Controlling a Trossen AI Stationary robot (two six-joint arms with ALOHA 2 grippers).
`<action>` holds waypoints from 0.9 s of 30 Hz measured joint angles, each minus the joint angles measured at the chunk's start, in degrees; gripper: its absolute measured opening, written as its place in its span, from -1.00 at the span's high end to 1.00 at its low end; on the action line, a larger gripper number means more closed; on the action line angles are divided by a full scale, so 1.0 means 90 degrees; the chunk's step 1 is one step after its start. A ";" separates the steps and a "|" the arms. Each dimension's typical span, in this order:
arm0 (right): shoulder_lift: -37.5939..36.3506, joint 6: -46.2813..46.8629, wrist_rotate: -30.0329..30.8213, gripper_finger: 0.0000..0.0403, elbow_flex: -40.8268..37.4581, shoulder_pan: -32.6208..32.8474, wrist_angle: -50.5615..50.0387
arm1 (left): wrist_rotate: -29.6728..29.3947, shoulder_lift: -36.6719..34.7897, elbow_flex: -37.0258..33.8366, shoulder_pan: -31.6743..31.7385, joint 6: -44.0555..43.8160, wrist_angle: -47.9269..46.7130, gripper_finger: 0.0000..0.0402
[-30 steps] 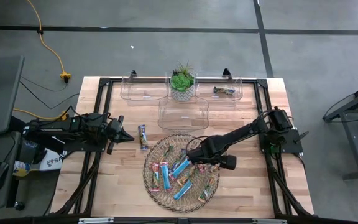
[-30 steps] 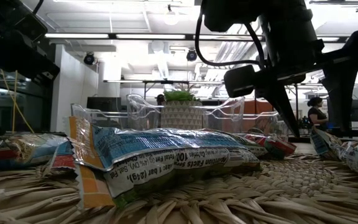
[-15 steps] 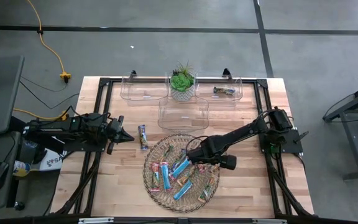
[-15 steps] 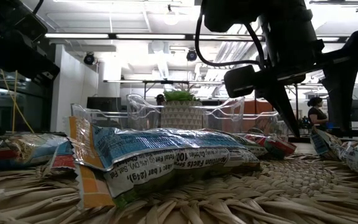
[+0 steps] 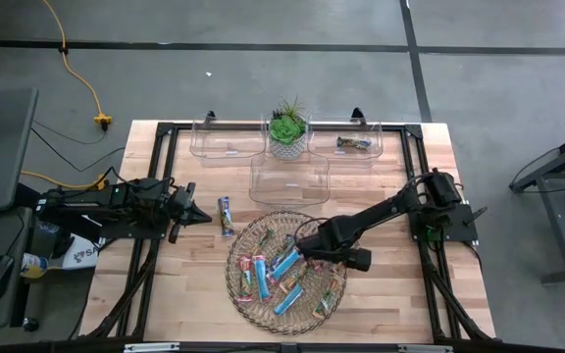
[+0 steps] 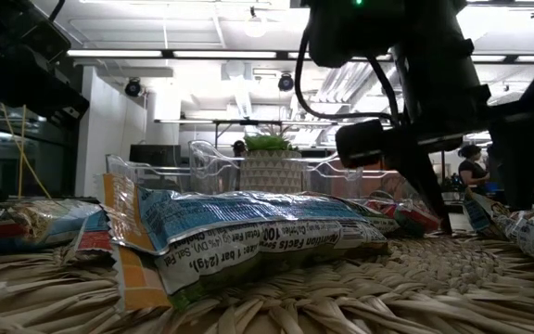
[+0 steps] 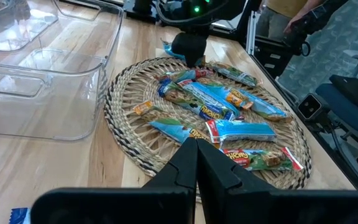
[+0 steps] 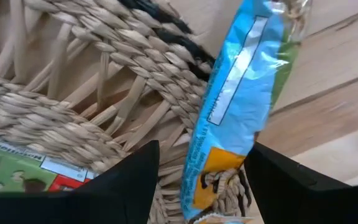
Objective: Pick and place Granola Bars by type
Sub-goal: Put the yellow granola bar into the top left transparent bin
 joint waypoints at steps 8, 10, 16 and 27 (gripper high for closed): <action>-0.0002 -0.0024 0.0044 -0.04 0.0000 0.0046 -0.0257 | -0.0002 -0.0002 -0.0001 0.0000 0.0000 -0.0002 1.00; -0.0002 -0.0029 0.0044 0.01 0.0000 0.0058 -0.0269 | -0.0004 0.0000 0.0001 0.0000 0.0000 -0.0002 1.00; -0.0002 -0.0080 0.0022 0.22 0.0000 0.0075 -0.0274 | -0.0005 0.0000 0.0001 0.0000 0.0000 -0.0002 1.00; -0.0005 -0.0146 0.0034 0.54 0.0000 0.0075 -0.0186 | -0.0032 -0.0001 0.0000 0.0000 0.0000 -0.0002 1.00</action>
